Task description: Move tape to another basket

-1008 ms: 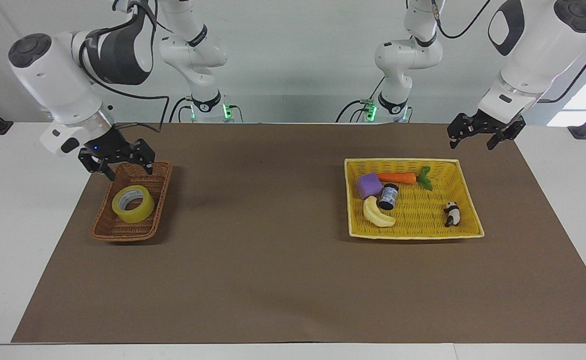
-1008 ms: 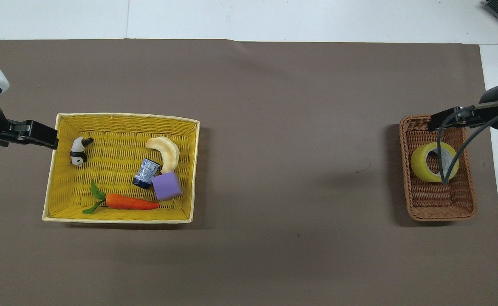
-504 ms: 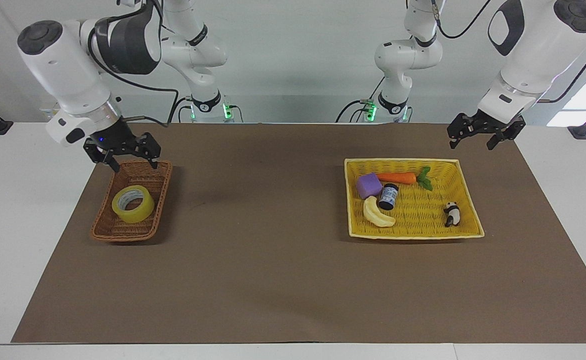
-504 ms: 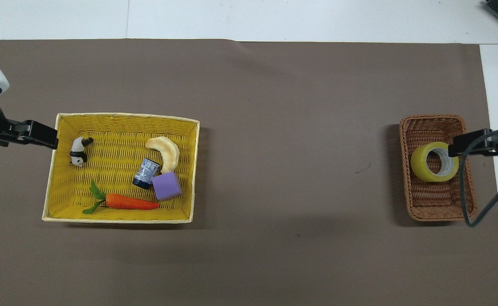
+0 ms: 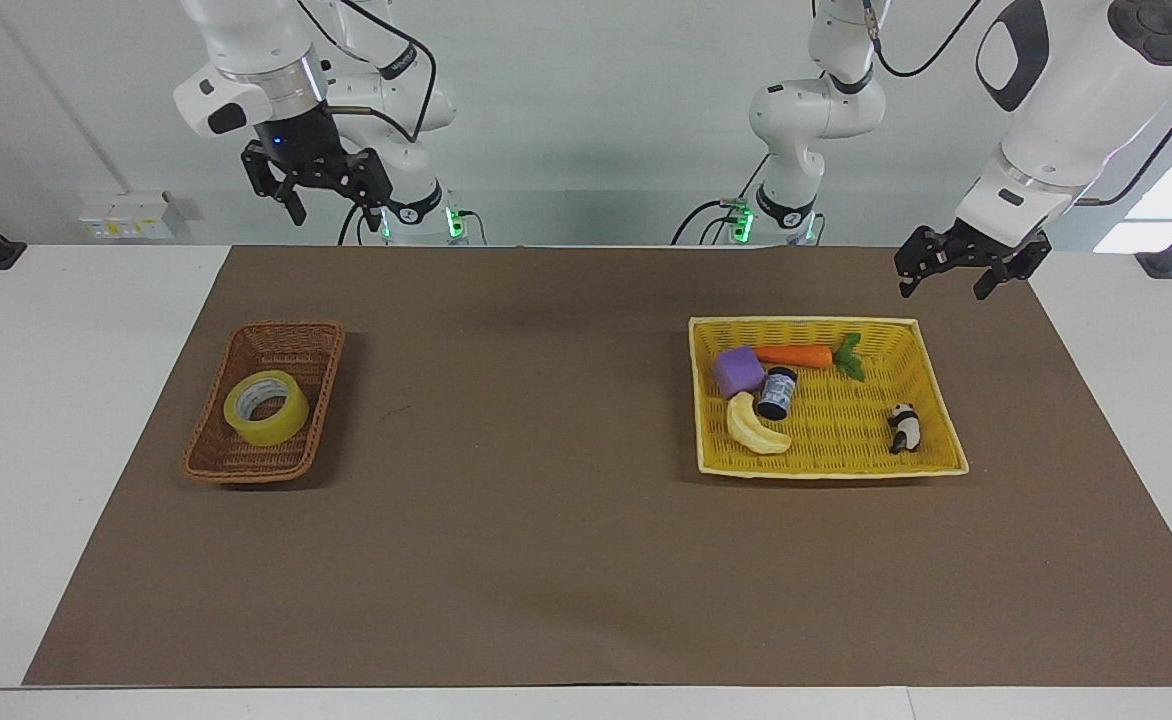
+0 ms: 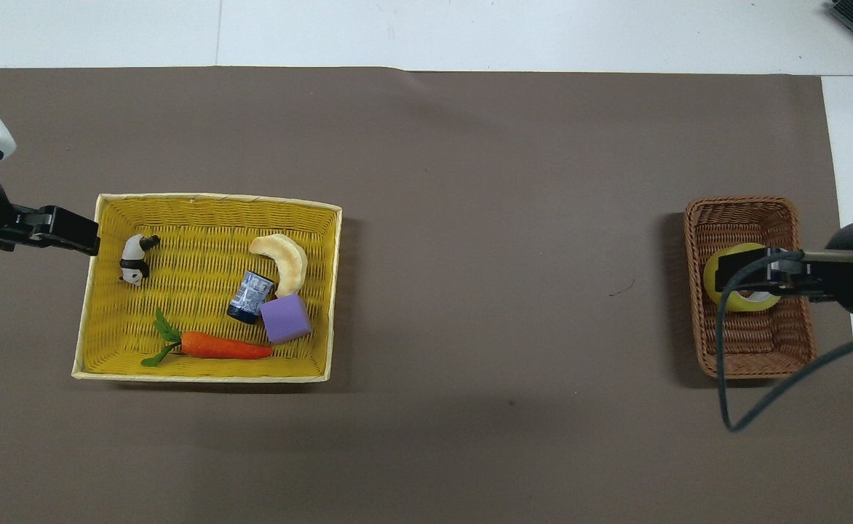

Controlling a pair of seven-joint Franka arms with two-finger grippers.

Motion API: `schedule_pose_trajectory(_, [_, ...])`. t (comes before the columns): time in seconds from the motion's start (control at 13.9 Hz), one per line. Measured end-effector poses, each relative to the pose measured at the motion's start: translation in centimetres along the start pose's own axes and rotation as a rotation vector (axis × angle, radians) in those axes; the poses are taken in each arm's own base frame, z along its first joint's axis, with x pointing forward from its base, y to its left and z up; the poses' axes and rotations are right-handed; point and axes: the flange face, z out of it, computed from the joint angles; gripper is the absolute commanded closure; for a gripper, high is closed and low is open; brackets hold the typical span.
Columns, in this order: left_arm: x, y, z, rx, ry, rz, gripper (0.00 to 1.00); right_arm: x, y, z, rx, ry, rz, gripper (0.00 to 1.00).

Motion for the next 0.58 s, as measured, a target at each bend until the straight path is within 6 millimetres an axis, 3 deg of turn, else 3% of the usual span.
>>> schedule_pose_trajectory(0.29, [0.0, 0.0, 0.0, 0.000, 0.000, 0.000, 0.00, 0.4, 4.9, -0.7, 0.004, -0.010, 0.007, 0.00])
schedule_pose_trajectory(0.58, [0.0, 0.0, 0.0, 0.000, 0.000, 0.000, 0.00, 0.0, 4.9, -0.4, 0.001, -0.045, 0.000, 0.00])
